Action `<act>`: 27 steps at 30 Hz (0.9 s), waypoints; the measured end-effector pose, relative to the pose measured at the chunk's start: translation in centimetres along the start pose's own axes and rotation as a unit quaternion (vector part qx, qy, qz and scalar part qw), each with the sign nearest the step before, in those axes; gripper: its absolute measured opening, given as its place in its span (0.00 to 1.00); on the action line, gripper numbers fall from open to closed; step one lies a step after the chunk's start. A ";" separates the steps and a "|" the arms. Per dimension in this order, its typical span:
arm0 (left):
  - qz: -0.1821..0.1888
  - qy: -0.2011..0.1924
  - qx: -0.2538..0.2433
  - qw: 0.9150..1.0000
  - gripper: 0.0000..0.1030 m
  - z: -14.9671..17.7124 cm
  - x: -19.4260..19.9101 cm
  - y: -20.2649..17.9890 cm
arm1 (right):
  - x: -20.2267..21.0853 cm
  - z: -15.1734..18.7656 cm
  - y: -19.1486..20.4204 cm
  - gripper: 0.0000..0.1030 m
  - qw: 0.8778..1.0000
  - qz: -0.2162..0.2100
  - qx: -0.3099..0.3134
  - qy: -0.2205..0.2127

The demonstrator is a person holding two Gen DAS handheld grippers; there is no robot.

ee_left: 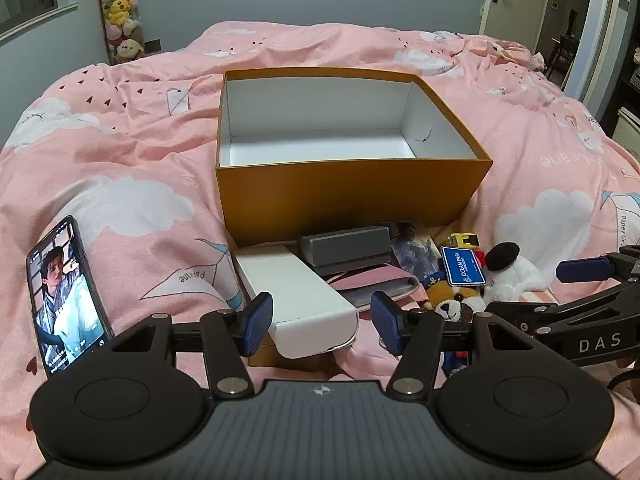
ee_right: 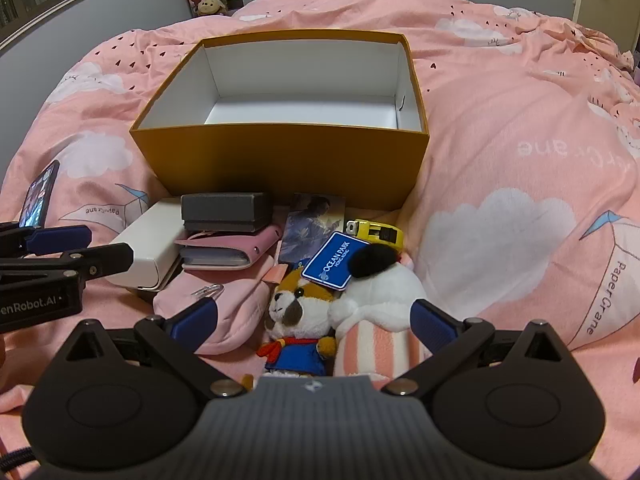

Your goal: Organize objects

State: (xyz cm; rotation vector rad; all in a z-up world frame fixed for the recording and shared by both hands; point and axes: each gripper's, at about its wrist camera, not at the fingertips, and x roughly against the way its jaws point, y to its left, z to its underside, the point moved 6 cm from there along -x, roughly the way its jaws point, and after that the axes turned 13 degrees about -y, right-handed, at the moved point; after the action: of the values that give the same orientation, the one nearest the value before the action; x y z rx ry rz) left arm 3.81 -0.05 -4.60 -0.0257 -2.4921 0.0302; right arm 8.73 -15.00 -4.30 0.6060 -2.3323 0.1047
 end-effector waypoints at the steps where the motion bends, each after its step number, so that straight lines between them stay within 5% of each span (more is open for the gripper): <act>1: 0.000 0.000 0.000 1.000 0.65 0.0 0.0 0.0 | 0.0 0.0 0.0 0.99 1.000 0.000 -0.001 0.000; 27: 0.000 0.006 -0.001 1.000 0.66 0.1 0.0 -0.2 | -0.5 0.4 -0.3 0.99 1.000 0.003 -0.012 0.020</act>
State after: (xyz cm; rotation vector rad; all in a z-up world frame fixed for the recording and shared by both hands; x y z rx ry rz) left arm 3.71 -0.28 -4.70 -0.0259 -2.4796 0.0273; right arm 8.93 -15.14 -5.00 0.5789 -2.2946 0.0905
